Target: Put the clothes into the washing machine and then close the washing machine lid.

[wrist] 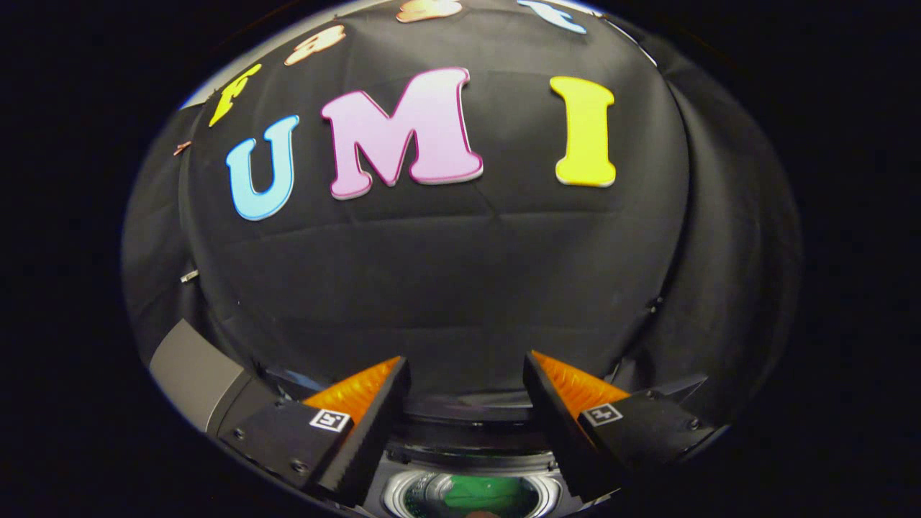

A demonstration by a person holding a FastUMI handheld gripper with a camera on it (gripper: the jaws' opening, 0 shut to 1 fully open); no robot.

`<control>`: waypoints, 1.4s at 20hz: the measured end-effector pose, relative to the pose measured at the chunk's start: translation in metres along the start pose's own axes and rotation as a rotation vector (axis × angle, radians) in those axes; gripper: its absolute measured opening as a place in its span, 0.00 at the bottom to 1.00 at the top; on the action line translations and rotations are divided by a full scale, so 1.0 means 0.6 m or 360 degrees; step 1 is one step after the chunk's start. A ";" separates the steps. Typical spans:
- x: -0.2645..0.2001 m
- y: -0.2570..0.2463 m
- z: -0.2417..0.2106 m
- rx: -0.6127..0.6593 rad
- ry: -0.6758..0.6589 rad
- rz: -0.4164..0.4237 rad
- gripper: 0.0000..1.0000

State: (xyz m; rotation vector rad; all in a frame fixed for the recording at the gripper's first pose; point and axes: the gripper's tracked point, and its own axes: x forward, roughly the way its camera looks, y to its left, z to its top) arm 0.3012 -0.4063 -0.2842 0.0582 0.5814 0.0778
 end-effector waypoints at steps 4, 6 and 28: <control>-0.015 0.000 0.015 -0.0006 -0.0117 0.0014 1.00; -0.014 0.000 0.016 -0.0013 -0.0144 0.0011 1.00; -0.091 0.004 -0.017 -0.0032 -0.0220 -0.0134 1.00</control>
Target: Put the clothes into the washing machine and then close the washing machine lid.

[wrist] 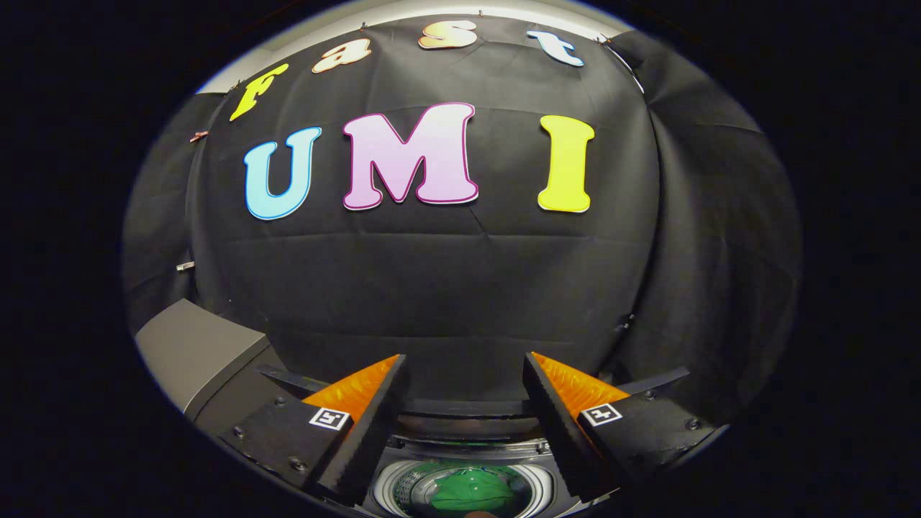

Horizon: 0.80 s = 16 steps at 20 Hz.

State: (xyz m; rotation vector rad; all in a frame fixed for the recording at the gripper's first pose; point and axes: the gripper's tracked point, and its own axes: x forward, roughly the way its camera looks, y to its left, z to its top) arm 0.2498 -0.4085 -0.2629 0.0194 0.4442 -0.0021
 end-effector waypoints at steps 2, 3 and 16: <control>-0.013 0.003 -0.007 -0.0001 0.0005 -0.0011 1.00; -0.020 0.003 -0.011 0.0000 0.0006 -0.0018 1.00; -0.091 0.012 -0.055 -0.0013 -0.0007 -0.0015 1.00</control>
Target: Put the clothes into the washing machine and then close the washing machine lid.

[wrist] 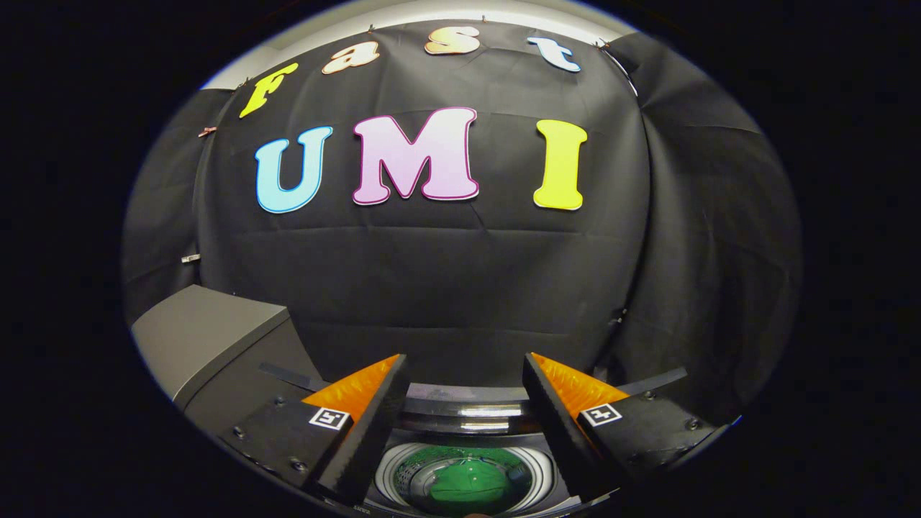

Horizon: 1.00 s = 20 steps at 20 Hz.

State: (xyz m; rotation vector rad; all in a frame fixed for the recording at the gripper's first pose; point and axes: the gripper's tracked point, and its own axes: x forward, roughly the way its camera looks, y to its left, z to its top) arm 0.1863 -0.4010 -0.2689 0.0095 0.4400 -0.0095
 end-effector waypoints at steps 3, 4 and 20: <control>-0.021 0.004 -0.024 0.0017 0.0038 -0.0006 1.00; -0.028 0.005 -0.030 0.0015 0.0048 -0.0008 1.00; -0.038 0.048 -0.041 0.0167 0.0290 0.0006 0.98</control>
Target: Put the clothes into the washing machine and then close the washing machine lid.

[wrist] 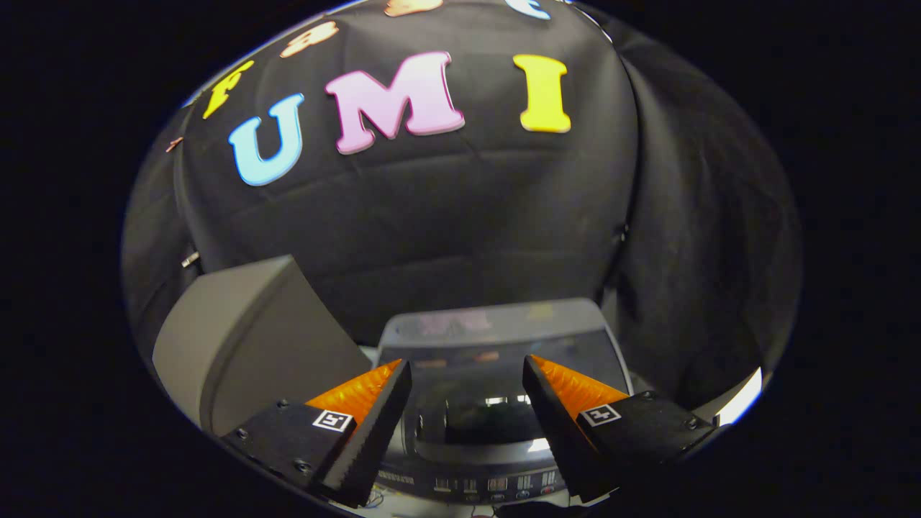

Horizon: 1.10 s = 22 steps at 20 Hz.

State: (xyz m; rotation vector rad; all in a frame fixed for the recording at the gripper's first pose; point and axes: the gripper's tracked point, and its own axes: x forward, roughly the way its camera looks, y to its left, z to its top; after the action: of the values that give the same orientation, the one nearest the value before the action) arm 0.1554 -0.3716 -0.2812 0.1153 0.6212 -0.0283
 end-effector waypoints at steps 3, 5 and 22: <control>-0.037 0.064 0.120 -0.0146 -0.0361 0.0110 0.98; -0.078 0.130 0.172 -0.0183 -0.0521 0.0220 0.98; -0.157 0.175 0.284 -0.0250 -0.0724 0.0038 0.98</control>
State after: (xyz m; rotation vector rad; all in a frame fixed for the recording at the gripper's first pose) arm 0.1838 -0.2877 -0.0784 -0.0368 0.1659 0.0174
